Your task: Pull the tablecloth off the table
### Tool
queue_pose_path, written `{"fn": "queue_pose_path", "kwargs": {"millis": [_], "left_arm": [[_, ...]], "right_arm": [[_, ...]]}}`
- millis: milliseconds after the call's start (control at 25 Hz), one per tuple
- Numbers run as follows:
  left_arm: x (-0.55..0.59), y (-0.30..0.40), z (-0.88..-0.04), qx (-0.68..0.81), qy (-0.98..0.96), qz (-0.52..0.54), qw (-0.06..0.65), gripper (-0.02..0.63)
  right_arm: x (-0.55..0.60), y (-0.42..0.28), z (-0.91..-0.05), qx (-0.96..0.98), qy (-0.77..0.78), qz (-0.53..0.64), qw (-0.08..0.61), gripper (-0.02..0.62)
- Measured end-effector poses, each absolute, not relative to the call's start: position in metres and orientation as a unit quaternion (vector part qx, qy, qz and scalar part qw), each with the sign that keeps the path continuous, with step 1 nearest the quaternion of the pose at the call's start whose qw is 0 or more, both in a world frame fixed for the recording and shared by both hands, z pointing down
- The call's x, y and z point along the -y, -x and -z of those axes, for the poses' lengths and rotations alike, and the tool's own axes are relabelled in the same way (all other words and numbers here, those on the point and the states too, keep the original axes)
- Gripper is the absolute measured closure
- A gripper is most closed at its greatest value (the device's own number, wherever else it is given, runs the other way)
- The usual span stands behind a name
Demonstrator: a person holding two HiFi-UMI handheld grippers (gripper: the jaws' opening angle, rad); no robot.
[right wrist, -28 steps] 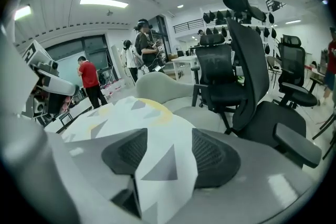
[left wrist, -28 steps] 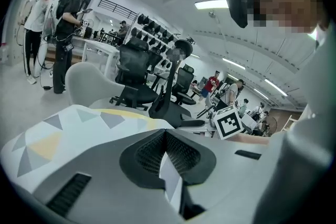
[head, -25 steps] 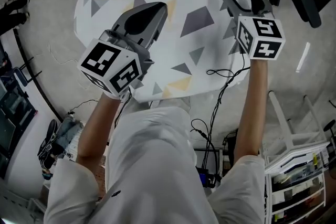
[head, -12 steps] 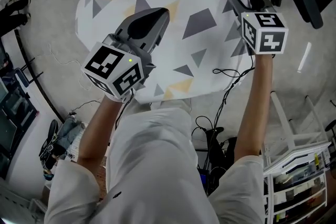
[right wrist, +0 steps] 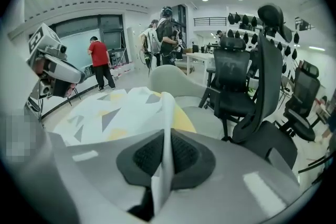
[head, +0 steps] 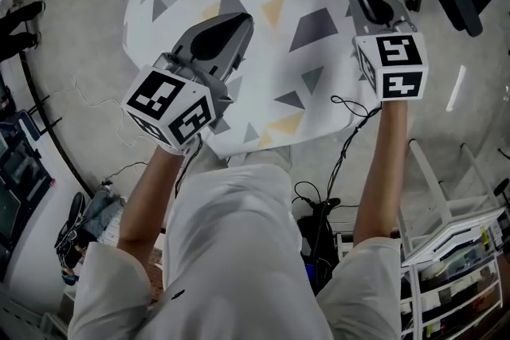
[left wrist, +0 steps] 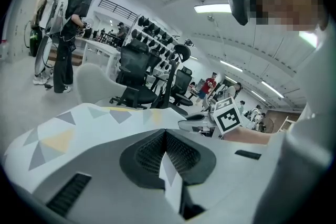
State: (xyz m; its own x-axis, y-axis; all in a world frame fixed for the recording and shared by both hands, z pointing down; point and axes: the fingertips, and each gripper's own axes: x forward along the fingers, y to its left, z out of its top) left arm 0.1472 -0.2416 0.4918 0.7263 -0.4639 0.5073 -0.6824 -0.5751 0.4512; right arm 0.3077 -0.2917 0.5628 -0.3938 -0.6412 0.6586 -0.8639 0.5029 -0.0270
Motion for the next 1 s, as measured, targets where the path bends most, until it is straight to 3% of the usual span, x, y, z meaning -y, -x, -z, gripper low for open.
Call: {"fn": "queue_pose_path", "kwargs": {"millis": [240, 520, 1000], "left_arm": [[0.212, -0.117, -0.482, 0.318, -0.876, -0.156, 0.327, 0.600], [0.152, -0.030, -0.439, 0.307, -0.885, -0.124, 0.327, 0.599], [0.111, 0.036, -0.387, 0.302, -0.892, -0.074, 0.328, 0.600]], "right_arm": [[0.266, -0.278, -0.522, 0.822, -0.467, -0.137, 0.294, 0.577], [0.190, -0.181, -0.439, 0.847, -0.444, -0.064, 0.285, 0.577], [0.117, -0.133, -0.317, 0.856, -0.455, -0.042, 0.241, 0.578]]}}
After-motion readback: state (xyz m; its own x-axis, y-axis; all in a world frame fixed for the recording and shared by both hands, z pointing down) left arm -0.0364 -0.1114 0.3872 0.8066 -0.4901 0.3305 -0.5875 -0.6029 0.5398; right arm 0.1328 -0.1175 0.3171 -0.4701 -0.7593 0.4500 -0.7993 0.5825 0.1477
